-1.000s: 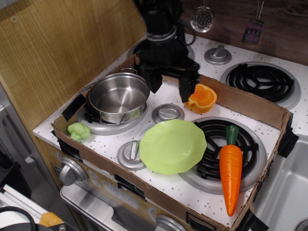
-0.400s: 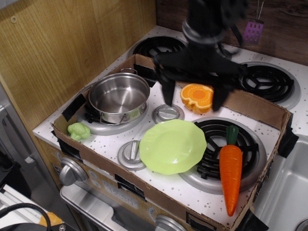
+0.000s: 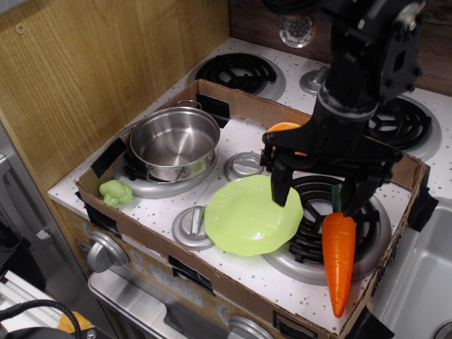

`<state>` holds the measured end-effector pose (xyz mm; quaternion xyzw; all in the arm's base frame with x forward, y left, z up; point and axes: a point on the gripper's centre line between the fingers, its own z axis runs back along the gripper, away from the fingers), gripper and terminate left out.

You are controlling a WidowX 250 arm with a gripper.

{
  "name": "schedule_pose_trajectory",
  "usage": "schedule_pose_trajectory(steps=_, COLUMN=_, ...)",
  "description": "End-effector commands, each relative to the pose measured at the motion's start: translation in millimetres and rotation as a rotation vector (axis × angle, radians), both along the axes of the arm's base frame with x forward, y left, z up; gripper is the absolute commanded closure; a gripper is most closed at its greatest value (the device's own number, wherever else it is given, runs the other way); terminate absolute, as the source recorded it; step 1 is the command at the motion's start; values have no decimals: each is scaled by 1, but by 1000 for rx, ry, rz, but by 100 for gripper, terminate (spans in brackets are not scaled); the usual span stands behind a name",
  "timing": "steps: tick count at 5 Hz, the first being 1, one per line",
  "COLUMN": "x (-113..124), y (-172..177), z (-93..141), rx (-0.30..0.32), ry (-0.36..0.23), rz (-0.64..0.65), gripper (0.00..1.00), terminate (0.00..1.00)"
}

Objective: Put carrot on plate

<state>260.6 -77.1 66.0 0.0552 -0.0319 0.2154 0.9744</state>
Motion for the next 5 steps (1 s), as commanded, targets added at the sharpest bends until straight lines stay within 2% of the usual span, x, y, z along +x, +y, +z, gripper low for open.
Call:
schedule_pose_trajectory(steps=1, x=16, y=-26, z=14, rx=-30, ry=-60, rz=-50, gripper=0, terminate=0)
schedule_pose_trajectory(steps=3, x=9, y=-42, z=-11, rx=-98, ry=-82, rz=-48, gripper=0, terminate=0)
schedule_pose_trajectory(steps=5, x=14, y=-40, z=-39, rx=-114, ry=-84, rz=-70, gripper=0, terminate=0)
